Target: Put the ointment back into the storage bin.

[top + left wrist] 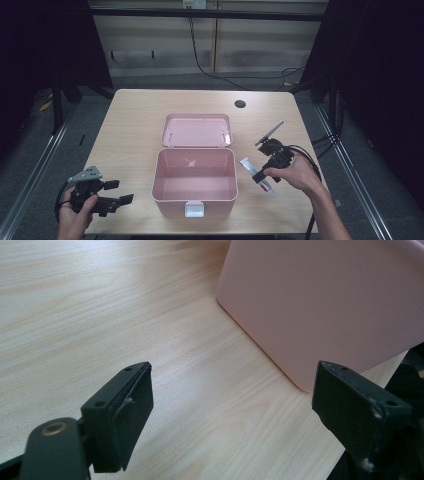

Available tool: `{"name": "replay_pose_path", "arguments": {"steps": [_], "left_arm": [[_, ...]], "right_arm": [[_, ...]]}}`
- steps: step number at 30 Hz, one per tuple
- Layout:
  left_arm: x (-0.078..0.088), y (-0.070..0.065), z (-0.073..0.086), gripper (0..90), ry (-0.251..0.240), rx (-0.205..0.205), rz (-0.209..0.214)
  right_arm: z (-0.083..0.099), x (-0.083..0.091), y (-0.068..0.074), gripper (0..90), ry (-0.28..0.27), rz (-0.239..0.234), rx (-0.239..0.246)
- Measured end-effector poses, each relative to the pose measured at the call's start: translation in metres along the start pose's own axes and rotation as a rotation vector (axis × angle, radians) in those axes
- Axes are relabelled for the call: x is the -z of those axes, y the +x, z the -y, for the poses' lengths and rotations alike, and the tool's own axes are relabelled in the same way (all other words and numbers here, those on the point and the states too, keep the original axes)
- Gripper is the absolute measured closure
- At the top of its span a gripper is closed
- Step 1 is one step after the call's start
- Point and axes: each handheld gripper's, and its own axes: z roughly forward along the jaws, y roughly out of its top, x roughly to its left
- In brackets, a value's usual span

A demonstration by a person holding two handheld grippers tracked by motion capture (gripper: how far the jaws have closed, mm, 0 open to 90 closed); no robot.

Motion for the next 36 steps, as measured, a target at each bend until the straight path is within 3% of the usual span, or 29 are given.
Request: {"name": "replay_pose_path", "arguments": {"steps": [14,24,36], "left_arm": [[0.000,0.000,0.000,16.8,-0.001,0.000,-0.001],[0.000,0.000,0.000,16.8,-0.001,-0.002,-0.001],[0.000,0.000,0.000,16.7,0.002,-0.002,0.000]], "right_arm": [[0.007,0.018,0.009,71.9,0.025,-0.063,0.043],[0.006,0.034,0.018,71.9,0.015,-0.034,0.098],[0.001,0.054,0.033,71.8,0.004,-0.039,0.151]]}}
